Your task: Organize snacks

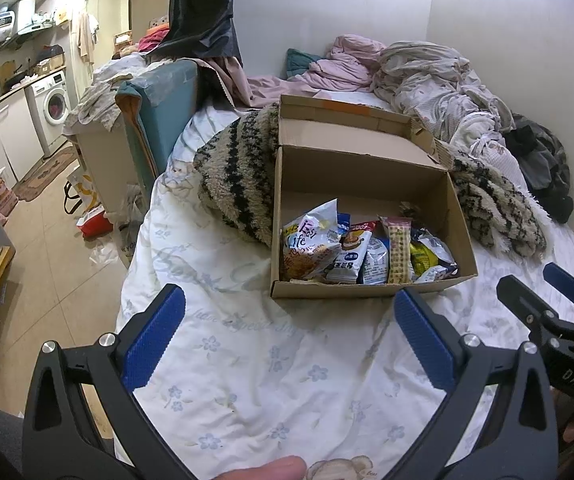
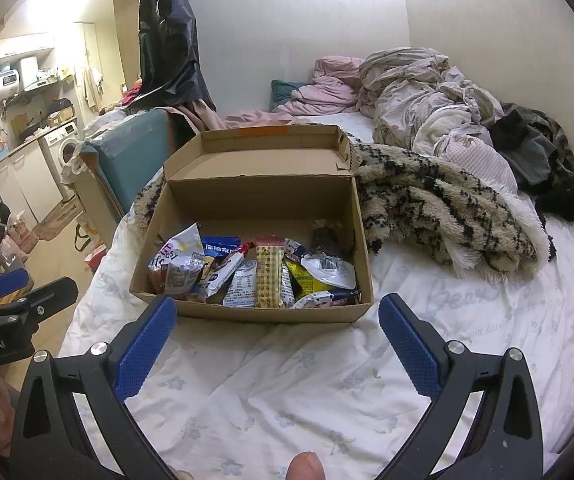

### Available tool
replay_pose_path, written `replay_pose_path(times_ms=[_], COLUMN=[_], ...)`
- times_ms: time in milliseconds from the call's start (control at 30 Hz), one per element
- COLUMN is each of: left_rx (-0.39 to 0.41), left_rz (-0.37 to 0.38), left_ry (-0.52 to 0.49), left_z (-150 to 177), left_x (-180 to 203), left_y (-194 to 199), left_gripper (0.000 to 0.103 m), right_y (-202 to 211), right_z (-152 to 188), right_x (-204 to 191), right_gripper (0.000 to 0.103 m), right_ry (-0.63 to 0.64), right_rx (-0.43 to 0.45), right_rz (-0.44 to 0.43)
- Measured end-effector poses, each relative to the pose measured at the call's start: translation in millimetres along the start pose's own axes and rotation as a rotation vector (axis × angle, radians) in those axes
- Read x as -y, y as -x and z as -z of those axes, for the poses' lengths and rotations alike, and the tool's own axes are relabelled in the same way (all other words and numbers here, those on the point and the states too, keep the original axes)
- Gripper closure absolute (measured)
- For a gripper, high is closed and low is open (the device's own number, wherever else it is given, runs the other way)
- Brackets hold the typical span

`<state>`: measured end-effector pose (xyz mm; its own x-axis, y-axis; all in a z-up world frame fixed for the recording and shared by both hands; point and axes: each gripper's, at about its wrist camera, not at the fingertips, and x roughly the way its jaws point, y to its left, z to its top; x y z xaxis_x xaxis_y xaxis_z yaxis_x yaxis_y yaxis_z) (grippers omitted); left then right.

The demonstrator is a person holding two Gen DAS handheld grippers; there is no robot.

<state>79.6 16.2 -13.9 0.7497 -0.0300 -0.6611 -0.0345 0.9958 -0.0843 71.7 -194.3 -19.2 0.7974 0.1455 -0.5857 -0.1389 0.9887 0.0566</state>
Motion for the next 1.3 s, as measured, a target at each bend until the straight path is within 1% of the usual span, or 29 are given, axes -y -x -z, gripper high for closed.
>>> replay_pose_path(times_ms=[267,1067,1300], left_rx=[0.002,0.003,0.001], left_rz=[0.006,0.006,0.009], left_ry=[0.002,-0.013,-0.017], left_z=[1.2,-1.3,-0.4], left_x=[-1.9,-1.0,-1.2], left_y=[1.1,5.2,4.2], left_gripper=[0.000,0.000,0.000], right_y=[-2.0,6.3,7.8], right_z=[1.0,-0.9,-0.5], right_x=[-1.4,-5.1,-0.8], right_gripper=[0.000,0.000,0.000], right_ry=[-0.007,-0.033,-0.039], right_rx=[-0.014,0.014,0.018], right_rz=[0.007,0.015,0.015])
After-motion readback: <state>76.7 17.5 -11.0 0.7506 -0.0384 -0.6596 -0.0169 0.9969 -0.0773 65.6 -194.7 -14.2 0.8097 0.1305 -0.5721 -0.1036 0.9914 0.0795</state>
